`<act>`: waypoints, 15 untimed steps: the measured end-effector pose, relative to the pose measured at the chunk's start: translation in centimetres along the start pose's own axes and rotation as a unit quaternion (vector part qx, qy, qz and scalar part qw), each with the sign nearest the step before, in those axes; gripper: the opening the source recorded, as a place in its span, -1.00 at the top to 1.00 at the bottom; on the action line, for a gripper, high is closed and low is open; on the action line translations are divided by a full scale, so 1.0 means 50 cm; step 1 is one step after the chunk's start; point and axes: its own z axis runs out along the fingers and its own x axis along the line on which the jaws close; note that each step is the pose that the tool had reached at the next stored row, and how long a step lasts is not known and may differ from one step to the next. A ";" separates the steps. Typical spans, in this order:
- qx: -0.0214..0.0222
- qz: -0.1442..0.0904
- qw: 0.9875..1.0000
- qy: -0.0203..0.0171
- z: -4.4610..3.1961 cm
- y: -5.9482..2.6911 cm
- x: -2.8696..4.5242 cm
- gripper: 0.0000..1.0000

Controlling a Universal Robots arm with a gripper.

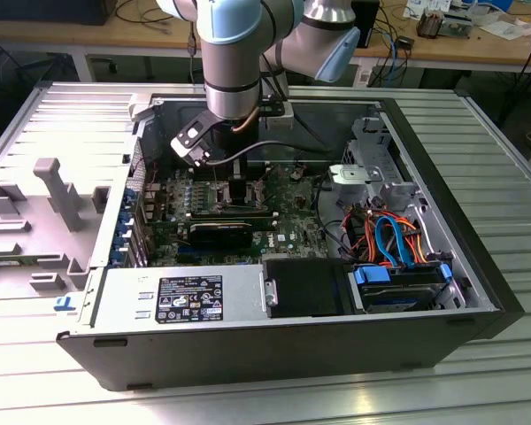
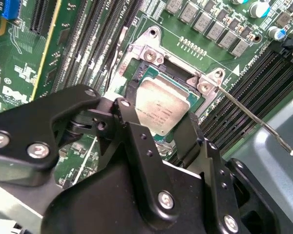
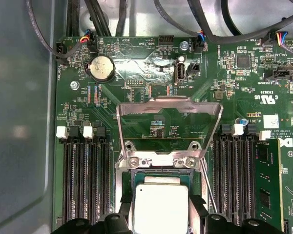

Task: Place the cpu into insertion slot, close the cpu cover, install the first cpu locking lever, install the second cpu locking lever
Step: 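Place the cpu into insertion slot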

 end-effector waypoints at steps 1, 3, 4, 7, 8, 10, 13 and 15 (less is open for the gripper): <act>0.000 0.000 1.000 0.000 0.000 0.000 0.000 -0.07; 0.000 0.000 1.000 0.000 0.000 0.000 0.000 -0.07; 0.000 0.000 1.000 0.000 0.000 0.000 0.000 -0.07; 0.000 0.000 1.000 0.000 0.000 0.000 0.000 -0.07; 0.000 0.000 1.000 0.000 0.000 0.000 0.000 -0.07; 0.000 0.000 1.000 0.000 0.000 0.000 0.000 -0.07; 0.000 -0.003 1.000 0.000 -0.002 0.000 0.000 -0.07; 0.000 -0.004 1.000 0.000 -0.005 0.000 0.000 -0.07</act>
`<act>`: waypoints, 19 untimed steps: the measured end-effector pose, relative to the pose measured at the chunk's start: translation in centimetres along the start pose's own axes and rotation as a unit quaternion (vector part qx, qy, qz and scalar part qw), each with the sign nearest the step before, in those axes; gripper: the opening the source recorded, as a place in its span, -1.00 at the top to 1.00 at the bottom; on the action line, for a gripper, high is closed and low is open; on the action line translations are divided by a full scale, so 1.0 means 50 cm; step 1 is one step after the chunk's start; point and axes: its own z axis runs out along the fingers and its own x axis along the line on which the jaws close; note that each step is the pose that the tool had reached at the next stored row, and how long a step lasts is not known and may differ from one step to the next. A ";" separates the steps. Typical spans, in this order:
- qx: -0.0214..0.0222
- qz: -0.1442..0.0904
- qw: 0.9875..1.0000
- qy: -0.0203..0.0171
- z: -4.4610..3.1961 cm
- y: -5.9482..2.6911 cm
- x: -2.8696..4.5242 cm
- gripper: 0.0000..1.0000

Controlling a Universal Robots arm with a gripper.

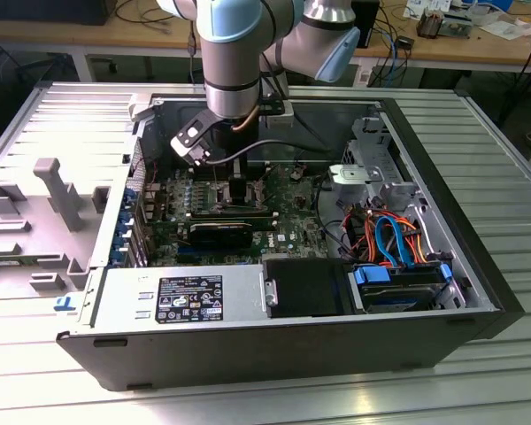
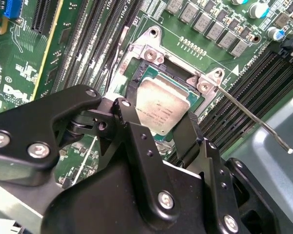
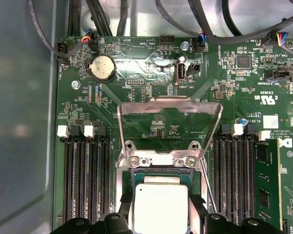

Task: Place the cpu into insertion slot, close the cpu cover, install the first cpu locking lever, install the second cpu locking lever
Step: 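Place the cpu into insertion slot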

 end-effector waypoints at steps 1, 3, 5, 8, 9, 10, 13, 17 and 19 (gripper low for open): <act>0.000 0.000 1.000 0.000 0.000 0.000 0.000 -0.07; 0.000 -0.005 1.000 0.000 0.000 0.000 0.000 -0.07; 0.000 -0.011 1.000 0.001 0.000 0.000 0.000 -0.07; 0.000 -0.011 1.000 0.001 0.001 0.000 0.000 -0.07; 0.000 -0.011 1.000 0.001 0.002 0.000 0.000 -0.07; 0.000 -0.011 1.000 0.001 0.002 0.000 0.000 -0.07; 0.000 -0.011 1.000 0.001 0.004 0.001 0.000 -0.07; 0.000 -0.011 1.000 0.001 0.009 0.001 0.000 -0.07; 0.000 -0.011 1.000 0.001 0.010 0.001 -0.001 -0.07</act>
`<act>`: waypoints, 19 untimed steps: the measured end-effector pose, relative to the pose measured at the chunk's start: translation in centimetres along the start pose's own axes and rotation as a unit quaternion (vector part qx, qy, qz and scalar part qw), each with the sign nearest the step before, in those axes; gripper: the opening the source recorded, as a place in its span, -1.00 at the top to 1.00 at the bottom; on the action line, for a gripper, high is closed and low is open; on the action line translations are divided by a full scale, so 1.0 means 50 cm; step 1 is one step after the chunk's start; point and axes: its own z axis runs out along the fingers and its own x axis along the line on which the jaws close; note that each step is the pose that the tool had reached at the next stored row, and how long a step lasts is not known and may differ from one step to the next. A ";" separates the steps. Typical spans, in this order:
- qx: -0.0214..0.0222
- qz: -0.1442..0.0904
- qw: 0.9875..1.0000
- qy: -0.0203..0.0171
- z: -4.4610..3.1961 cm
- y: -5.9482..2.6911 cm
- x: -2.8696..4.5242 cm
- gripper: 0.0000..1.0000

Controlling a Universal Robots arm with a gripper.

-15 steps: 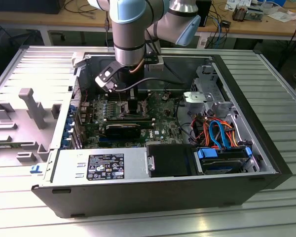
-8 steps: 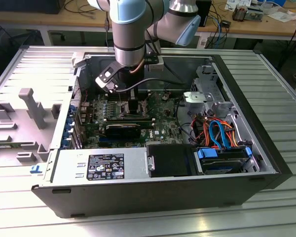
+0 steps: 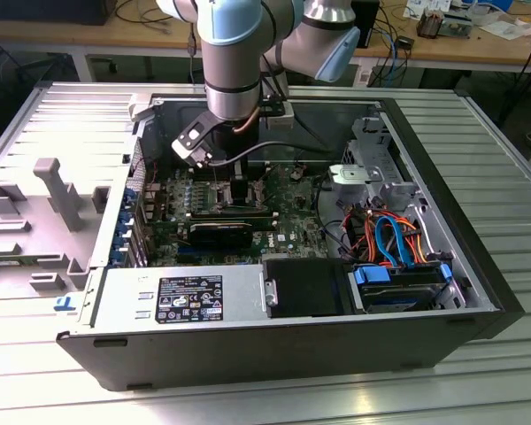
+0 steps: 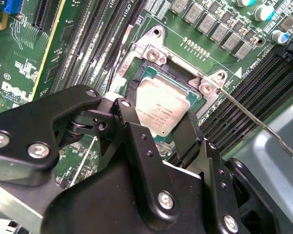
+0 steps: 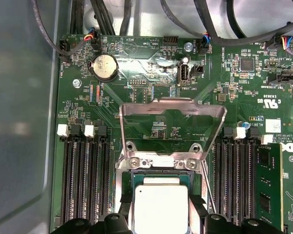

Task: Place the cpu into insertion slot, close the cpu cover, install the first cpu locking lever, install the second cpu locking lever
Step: 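Place the cpu into insertion slot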

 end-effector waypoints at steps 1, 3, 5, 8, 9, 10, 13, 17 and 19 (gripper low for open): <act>0.000 0.000 1.000 0.000 0.000 0.000 0.000 -0.07; 0.000 0.000 1.000 0.000 0.000 0.000 0.000 -0.07; 0.000 0.000 1.000 0.001 0.001 0.000 0.000 -0.07; 0.000 0.000 1.000 0.000 0.001 0.000 0.000 -0.22; 0.000 0.000 1.000 0.000 0.001 0.000 0.000 -0.22; 0.000 0.000 1.000 0.000 0.001 0.000 0.000 -0.22; 0.000 0.000 1.000 0.001 -0.007 0.000 0.000 -0.22; 0.000 0.000 1.000 0.002 -0.026 0.001 -0.001 -0.22; 0.000 0.000 1.000 0.007 -0.026 0.001 -0.001 -0.22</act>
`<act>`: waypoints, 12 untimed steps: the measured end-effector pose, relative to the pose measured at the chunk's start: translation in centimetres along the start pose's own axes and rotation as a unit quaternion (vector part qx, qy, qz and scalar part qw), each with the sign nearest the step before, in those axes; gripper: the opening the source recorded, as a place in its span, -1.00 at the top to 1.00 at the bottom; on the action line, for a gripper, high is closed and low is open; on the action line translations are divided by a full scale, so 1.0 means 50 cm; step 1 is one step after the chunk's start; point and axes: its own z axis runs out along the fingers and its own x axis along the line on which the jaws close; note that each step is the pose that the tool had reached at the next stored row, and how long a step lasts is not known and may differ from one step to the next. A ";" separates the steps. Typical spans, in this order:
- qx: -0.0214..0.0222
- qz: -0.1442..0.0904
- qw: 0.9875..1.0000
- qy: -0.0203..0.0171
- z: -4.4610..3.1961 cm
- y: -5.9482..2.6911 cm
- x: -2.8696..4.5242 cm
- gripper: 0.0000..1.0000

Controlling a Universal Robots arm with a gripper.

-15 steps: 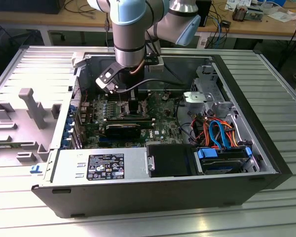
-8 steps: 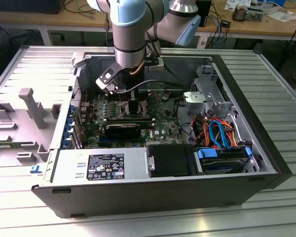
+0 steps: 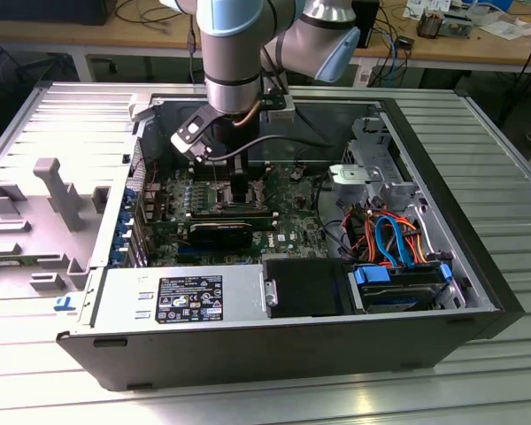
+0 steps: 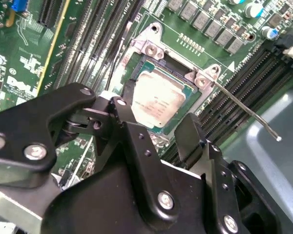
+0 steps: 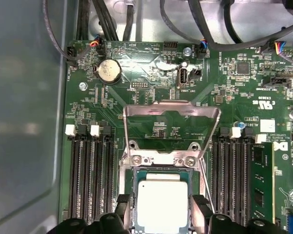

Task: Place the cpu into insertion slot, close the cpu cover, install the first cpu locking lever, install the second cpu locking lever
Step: 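Place the cpu into insertion slot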

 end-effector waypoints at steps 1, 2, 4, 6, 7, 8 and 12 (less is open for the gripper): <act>0.000 0.000 1.000 0.001 0.000 0.000 0.000 -0.19; 0.000 0.000 1.000 0.001 0.000 0.000 0.000 -0.06; 0.000 0.000 1.000 0.001 0.000 0.000 0.000 0.18; 0.000 0.000 1.000 0.001 0.000 0.000 0.000 0.43; 0.000 0.000 1.000 0.001 -0.002 0.000 0.000 0.43; 0.000 0.000 1.000 0.001 -0.004 0.000 0.000 0.55; 0.000 0.000 1.000 0.001 -0.021 0.001 0.000 0.79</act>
